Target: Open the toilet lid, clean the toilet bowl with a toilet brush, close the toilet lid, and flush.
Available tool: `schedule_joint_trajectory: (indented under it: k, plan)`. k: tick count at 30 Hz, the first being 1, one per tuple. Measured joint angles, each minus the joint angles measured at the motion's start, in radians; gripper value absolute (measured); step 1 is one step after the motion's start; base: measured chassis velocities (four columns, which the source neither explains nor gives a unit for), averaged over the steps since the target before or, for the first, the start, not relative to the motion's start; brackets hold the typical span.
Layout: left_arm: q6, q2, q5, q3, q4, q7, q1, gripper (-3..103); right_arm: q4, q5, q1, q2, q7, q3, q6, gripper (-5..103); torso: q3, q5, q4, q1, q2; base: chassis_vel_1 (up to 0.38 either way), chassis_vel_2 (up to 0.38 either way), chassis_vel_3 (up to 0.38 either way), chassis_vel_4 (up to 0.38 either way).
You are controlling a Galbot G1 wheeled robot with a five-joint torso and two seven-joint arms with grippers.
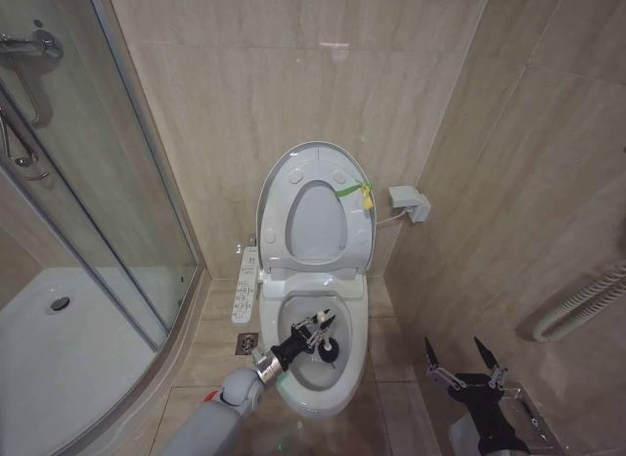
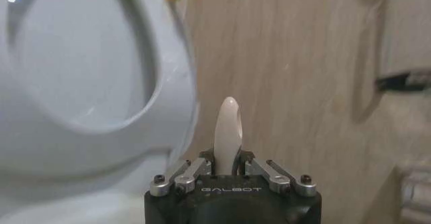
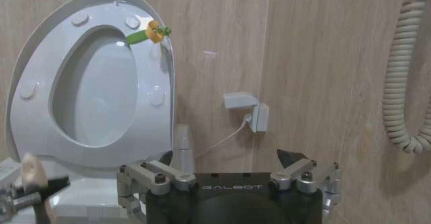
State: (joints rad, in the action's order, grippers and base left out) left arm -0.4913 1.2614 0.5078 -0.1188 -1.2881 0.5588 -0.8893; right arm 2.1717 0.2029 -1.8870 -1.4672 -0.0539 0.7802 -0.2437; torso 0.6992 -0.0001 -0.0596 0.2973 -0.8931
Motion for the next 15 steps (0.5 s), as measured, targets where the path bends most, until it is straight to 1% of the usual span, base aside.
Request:
schedule_joint_trajectory:
  k: [2, 5, 8, 9, 10, 11, 13, 15]
  plan:
    - [0.016, -0.015, 0.001, 0.000, -0.057, -0.001, -0.027, 23, 0.000, 0.000, 0.000, 0.000, 0.000, 0.000, 0.000, 100, 0.000, 0.0000, 0.0000, 0.000, 0.000, 0.000, 0.000, 0.000, 0.000]
    - [0.013, -0.020, -0.002, 0.002, -0.057, 0.008, -0.041, 23, 0.000, 0.000, 0.000, 0.000, 0.000, 0.000, 0.000, 100, 0.000, 0.0001, 0.0002, 0.000, 0.000, 0.000, 0.000, 0.000, 0.000]
    - [-0.017, -0.002, -0.004, 0.008, 0.030, 0.042, -0.036, 22, 0.000, 0.000, 0.000, 0.000, 0.000, 0.000, 0.000, 100, 0.000, 0.0000, 0.0003, 0.000, 0.000, 0.000, 0.000, 0.000, 0.000]
    - [-0.017, -0.002, -0.004, 0.008, 0.030, 0.042, -0.036, 22, 0.000, 0.000, 0.000, 0.000, 0.000, 0.000, 0.000, 100, 0.000, 0.0000, 0.0003, 0.000, 0.000, 0.000, 0.000, 0.000, 0.000]
    - [-0.023, 0.003, -0.003, 0.006, 0.056, 0.053, -0.031, 22, 0.000, 0.000, 0.000, 0.000, 0.000, 0.000, 0.000, 100, 0.000, 0.0001, 0.0003, 0.000, 0.000, 0.000, 0.000, 0.000, 0.000]
    - [-0.037, 0.017, 0.001, -0.004, 0.116, 0.073, -0.014, 22, 0.000, 0.000, 0.000, 0.000, 0.000, 0.000, 0.000, 100, 0.000, 0.0001, 0.0002, 0.000, 0.000, 0.000, 0.000, 0.000, 0.000]
    - [-0.040, 0.021, 0.001, -0.007, 0.136, 0.078, -0.009, 22, 0.000, 0.000, 0.000, 0.000, 0.000, 0.000, 0.000, 100, 0.000, 0.0001, 0.0001, 0.000, 0.000, 0.000, 0.000, 0.000, 0.000]
    - [-0.050, 0.034, 0.000, -0.017, 0.193, 0.093, 0.007, 24, 0.000, 0.000, 0.000, 0.000, 0.000, 0.000, 0.000, 100, 0.000, 0.0002, 0.0006, 0.000, 0.000, 0.000, 0.000, 0.000, 0.000]
